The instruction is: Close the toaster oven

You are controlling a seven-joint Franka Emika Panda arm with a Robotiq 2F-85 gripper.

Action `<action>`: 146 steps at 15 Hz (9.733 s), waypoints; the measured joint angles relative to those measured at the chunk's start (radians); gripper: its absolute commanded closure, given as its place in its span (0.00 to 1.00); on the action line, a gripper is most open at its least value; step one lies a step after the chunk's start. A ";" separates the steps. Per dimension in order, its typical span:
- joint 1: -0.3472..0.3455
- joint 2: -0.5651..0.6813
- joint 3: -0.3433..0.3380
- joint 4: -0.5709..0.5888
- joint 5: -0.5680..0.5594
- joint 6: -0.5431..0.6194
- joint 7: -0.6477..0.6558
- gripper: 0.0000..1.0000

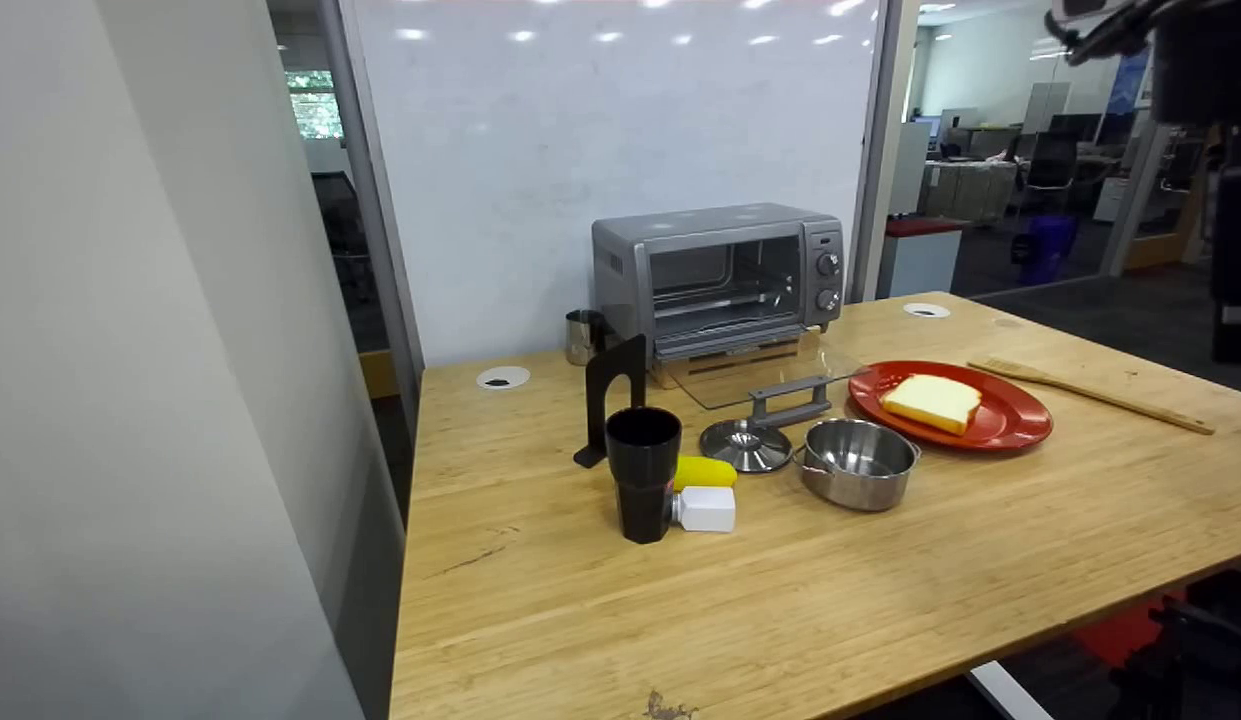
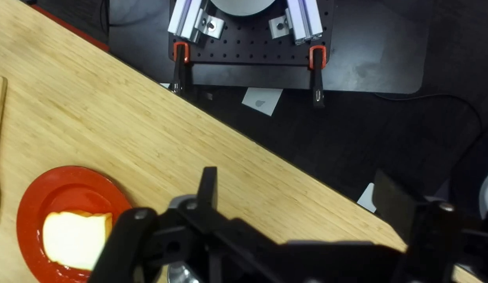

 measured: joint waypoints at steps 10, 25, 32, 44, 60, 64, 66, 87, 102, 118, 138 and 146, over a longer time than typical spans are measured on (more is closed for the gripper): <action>-0.047 0.170 -0.109 -0.284 -0.424 0.451 -0.176 0.00; -0.252 0.429 -0.034 -0.343 -1.705 0.613 0.439 0.00; -0.185 0.437 -0.097 -0.337 -1.713 0.610 0.449 0.00; -0.129 0.537 -0.227 -0.309 -1.969 0.610 0.674 0.00; -0.179 0.903 -0.284 -0.020 -2.325 0.620 0.893 0.00; -0.185 0.944 -0.280 0.017 -2.374 0.628 0.894 0.00; -0.190 0.953 -0.278 0.026 -2.398 0.629 0.894 0.00; -0.257 0.993 -0.272 0.047 -2.623 0.565 0.879 0.00; -0.257 1.018 -0.271 0.066 -2.623 0.540 0.875 0.00; -0.236 1.019 -0.235 0.042 -2.622 0.421 0.896 0.00; 0.256 1.068 -0.696 0.003 -2.619 0.333 1.068 0.00; 0.433 1.068 -0.933 0.001 -2.619 0.274 1.208 0.00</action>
